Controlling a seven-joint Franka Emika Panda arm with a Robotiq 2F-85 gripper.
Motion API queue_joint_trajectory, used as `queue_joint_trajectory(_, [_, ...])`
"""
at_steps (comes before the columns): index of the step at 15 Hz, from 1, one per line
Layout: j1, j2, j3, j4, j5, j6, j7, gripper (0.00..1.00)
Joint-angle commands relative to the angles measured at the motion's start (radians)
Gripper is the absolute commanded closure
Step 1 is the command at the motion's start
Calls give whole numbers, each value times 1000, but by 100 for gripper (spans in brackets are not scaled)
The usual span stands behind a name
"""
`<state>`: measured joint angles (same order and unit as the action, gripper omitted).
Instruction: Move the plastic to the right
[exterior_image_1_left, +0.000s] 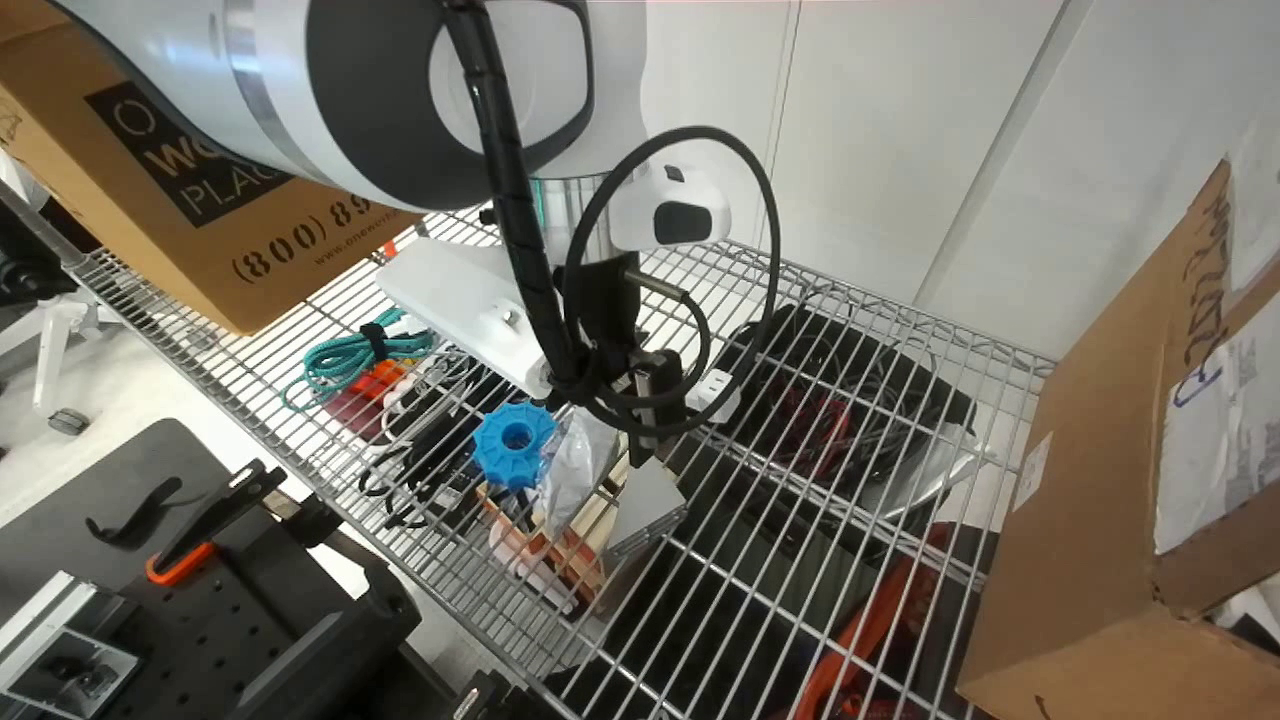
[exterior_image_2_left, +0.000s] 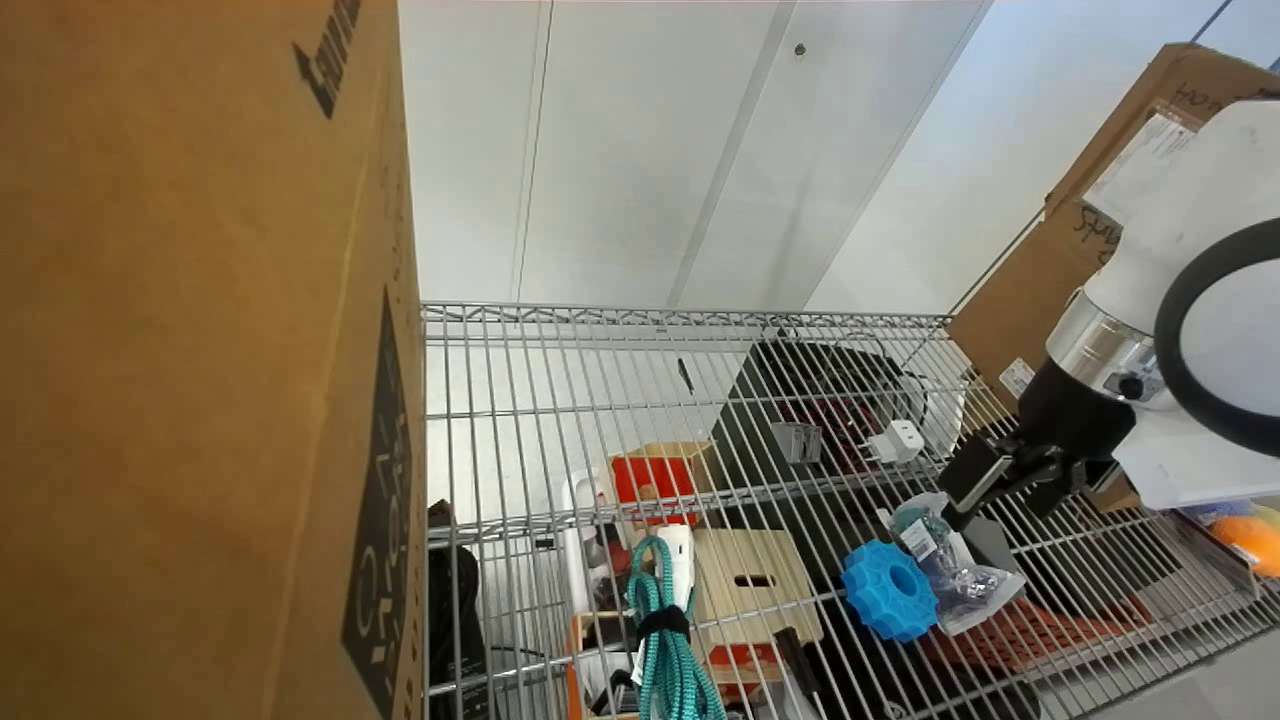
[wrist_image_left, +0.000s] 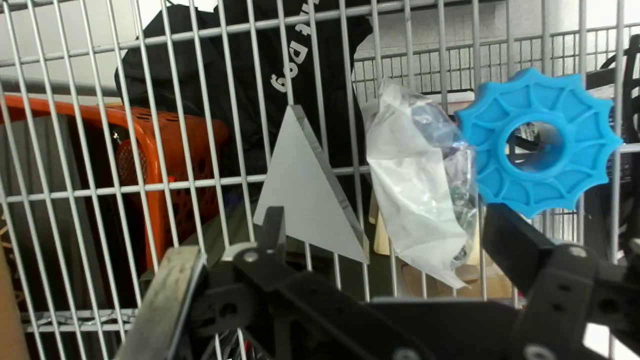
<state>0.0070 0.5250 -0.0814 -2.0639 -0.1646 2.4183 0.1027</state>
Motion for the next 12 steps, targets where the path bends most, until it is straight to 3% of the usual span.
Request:
queue_joint_trajectory(1, [-17, -25, 34, 1, 49, 3, -40, 0])
queue_joint_trajectory(6, [-13, -43, 70, 10, 117, -7, -57, 0])
queue_joint_trajectory(7, [3, -17, 44, 17, 86, -3, -32, 0])
queue_joint_trajectory(12, [4, -14, 44, 17, 89, -3, -32, 0])
